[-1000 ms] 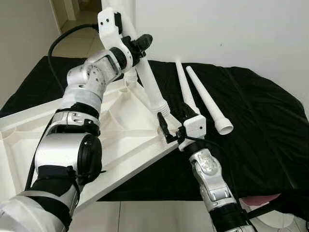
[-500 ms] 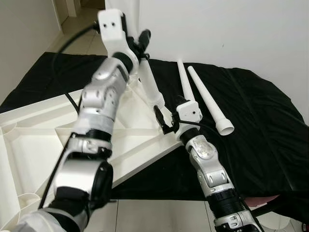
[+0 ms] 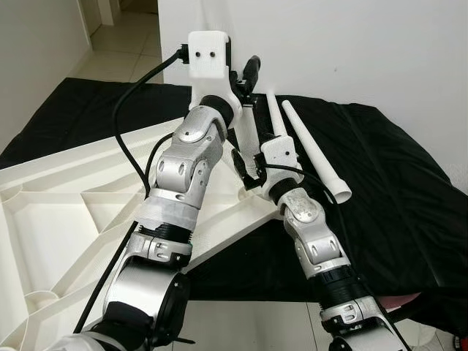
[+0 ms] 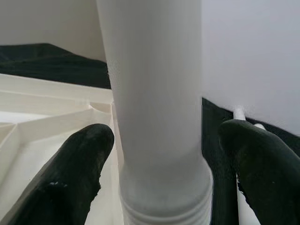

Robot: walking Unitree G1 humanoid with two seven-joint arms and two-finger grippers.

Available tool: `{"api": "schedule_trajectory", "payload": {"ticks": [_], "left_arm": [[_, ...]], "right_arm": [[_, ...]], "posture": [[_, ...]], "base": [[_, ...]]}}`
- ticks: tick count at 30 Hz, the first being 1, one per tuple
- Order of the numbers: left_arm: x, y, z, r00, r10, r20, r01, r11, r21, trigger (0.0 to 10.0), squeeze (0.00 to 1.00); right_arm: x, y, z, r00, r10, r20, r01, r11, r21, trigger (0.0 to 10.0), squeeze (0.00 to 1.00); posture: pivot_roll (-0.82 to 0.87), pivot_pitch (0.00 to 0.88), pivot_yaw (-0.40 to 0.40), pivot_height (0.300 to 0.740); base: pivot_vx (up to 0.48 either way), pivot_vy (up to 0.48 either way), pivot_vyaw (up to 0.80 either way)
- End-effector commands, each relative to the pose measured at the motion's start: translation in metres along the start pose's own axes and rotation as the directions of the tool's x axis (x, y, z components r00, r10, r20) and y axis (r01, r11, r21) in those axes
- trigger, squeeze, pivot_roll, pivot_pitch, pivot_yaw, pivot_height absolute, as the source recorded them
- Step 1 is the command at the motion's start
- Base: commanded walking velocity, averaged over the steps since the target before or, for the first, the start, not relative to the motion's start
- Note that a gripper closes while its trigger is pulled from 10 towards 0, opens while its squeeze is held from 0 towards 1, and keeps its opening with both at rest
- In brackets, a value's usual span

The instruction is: Building children table

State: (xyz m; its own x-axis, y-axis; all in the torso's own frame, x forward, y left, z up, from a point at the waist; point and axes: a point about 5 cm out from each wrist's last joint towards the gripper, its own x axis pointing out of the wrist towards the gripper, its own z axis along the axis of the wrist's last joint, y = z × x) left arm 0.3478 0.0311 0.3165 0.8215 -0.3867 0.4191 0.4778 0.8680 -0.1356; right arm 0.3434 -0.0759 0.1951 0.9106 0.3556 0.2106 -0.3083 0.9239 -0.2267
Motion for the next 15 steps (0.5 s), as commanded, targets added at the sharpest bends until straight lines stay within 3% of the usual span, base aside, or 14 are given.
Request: {"api": "schedule_trajectory", "payload": {"ticks": [1, 15], "left_arm": [[-0.002, -0.014, -0.003, 1.0, -0.028, -0.012, 0.028, 1.0, 0.009, 10.0, 0.0], [-0.006, -0.026, -0.003, 0.999, -0.05, -0.016, 0.05, 0.999, 0.018, 10.0, 0.0]], "right_arm": [[0.005, -0.002, 0.002, 1.0, -0.023, -0.016, 0.023, 1.0, -0.001, 10.0, 0.0], [0.015, -0.003, 0.013, 0.999, -0.034, 0.01, 0.034, 0.999, 0.0, 10.0, 0.0]], "posture": [[0.01, 0.0, -0.086, 0.74], [0.01, 0.0, -0.092, 0.74]], "base": [[0.0, 0.0, 0.0], [0.0, 0.0, 0.0]]}}
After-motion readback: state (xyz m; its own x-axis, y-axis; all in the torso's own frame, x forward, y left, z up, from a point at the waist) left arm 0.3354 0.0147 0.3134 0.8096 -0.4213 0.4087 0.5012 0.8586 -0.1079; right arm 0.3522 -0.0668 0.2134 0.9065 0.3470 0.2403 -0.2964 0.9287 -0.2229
